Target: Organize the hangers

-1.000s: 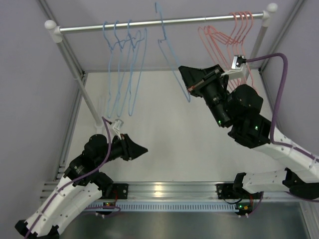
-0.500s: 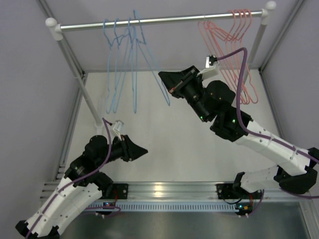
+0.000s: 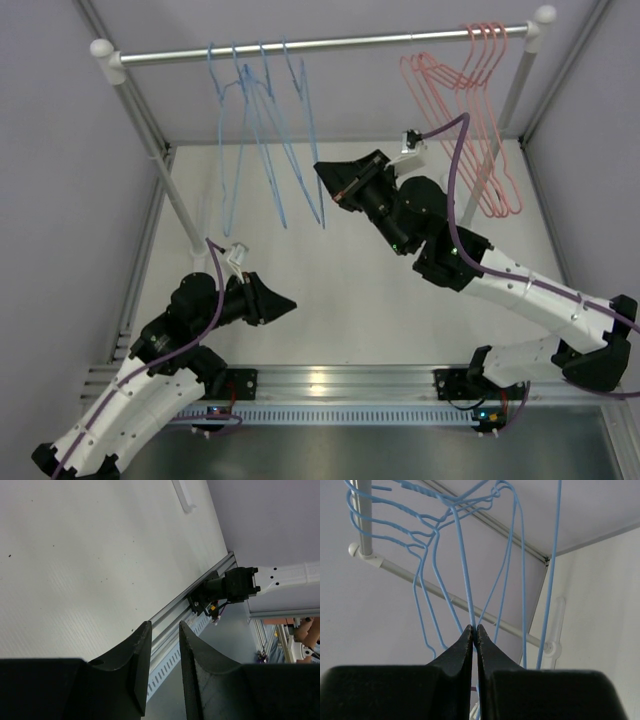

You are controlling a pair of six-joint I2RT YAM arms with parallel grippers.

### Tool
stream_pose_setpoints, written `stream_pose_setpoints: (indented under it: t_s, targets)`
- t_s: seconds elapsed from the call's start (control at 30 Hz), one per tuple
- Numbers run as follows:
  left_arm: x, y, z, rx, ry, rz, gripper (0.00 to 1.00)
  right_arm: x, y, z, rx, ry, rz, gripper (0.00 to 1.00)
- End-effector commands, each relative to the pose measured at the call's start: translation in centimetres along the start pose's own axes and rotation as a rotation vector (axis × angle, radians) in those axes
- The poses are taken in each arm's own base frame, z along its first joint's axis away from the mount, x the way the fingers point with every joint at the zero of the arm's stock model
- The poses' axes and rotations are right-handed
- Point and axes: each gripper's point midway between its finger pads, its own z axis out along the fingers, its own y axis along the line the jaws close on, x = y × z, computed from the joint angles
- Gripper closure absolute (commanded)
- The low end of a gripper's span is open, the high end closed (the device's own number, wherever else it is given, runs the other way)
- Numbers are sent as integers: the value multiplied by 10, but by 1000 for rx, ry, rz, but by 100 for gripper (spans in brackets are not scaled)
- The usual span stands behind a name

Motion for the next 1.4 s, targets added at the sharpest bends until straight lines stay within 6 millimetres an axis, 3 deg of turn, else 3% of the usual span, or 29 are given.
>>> stream_pose_setpoints:
  t_s: [0.0, 0.17, 0.5, 0.7, 1.13, 1.3, 1.33, 1.37]
  targets:
    - [-4, -5, 1, 35, -22, 8, 67, -32, 15, -9, -48, -88, 63, 100]
    - [-4, -5, 1, 33, -24, 7, 67, -33, 11, -12, -43, -88, 55, 95]
    - [-3, -3, 2, 28, -23, 2, 67, -31, 10, -20, -53, -64, 42, 61]
    - [-3, -2, 2, 26, -24, 4, 67, -24, 5, -28, -38, -59, 36, 48]
    - [-4, -1, 3, 18, -23, 10, 67, -28, -8, -68, -28, -71, 32, 41]
    - [-5, 0, 4, 11, -25, 11, 66, -22, -35, -85, 4, -60, 25, 38]
    - [-5, 0, 4, 11, -27, 13, 66, -28, -37, -93, -4, -72, 35, 37]
    - [-6, -1, 4, 12, -30, 14, 67, -21, -51, -95, 17, -60, 18, 37]
